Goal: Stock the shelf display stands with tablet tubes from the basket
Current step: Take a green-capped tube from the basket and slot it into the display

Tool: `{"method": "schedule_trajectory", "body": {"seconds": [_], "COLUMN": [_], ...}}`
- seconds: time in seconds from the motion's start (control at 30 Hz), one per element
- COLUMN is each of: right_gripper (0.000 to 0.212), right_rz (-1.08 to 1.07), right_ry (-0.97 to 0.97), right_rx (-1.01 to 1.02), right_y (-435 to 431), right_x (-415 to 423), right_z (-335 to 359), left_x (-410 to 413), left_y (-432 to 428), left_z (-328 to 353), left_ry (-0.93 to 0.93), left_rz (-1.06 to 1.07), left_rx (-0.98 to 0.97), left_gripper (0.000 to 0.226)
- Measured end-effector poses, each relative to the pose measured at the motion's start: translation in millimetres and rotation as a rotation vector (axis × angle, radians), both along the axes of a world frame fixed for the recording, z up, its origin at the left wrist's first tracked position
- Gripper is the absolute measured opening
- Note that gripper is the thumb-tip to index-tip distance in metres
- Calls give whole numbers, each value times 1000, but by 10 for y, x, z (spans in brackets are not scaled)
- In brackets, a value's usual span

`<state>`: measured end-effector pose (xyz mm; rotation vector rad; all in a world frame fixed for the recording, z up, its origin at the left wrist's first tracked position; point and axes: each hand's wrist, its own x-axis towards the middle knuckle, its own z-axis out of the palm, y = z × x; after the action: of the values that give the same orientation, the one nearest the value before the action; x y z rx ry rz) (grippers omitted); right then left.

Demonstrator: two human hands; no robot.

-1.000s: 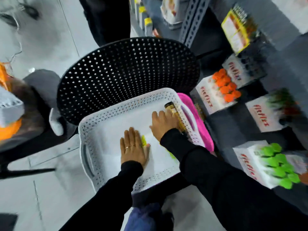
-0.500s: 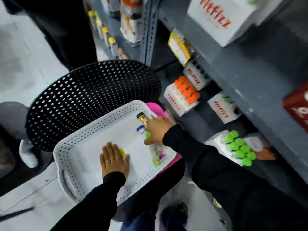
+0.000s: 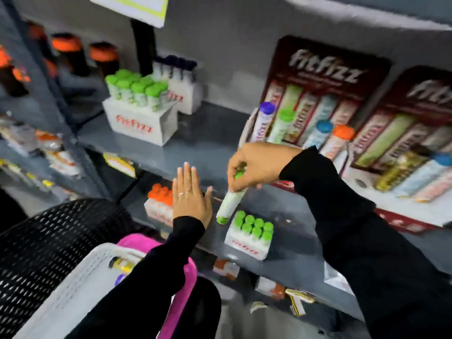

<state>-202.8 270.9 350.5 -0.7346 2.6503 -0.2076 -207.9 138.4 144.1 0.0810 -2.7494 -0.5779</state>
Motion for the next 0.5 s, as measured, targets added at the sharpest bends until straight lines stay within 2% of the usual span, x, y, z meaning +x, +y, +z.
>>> {"method": "schedule_trajectory", "body": {"seconds": [0.17,0.23,0.3,0.5], "right_gripper": [19,27,33,32], "right_rz": [-122,-165,-205,-259], "right_ry": [282,341,354,337], "right_rx": [20,66,89,82], "right_y": [443,579,706,989], "right_x": [96,148,185,299], "right_z": [207,267,319,415], "left_x": [-199,-231,-213,-166], "left_y": [530,650,724,751], "left_z": [164,121,79,70], "left_ry": [-121,-185,-189,-215], "left_rz": [-137,-168,-179,-148], "left_rx": [-34,-73,-103,-158], "left_gripper": [79,73,67,62]}}
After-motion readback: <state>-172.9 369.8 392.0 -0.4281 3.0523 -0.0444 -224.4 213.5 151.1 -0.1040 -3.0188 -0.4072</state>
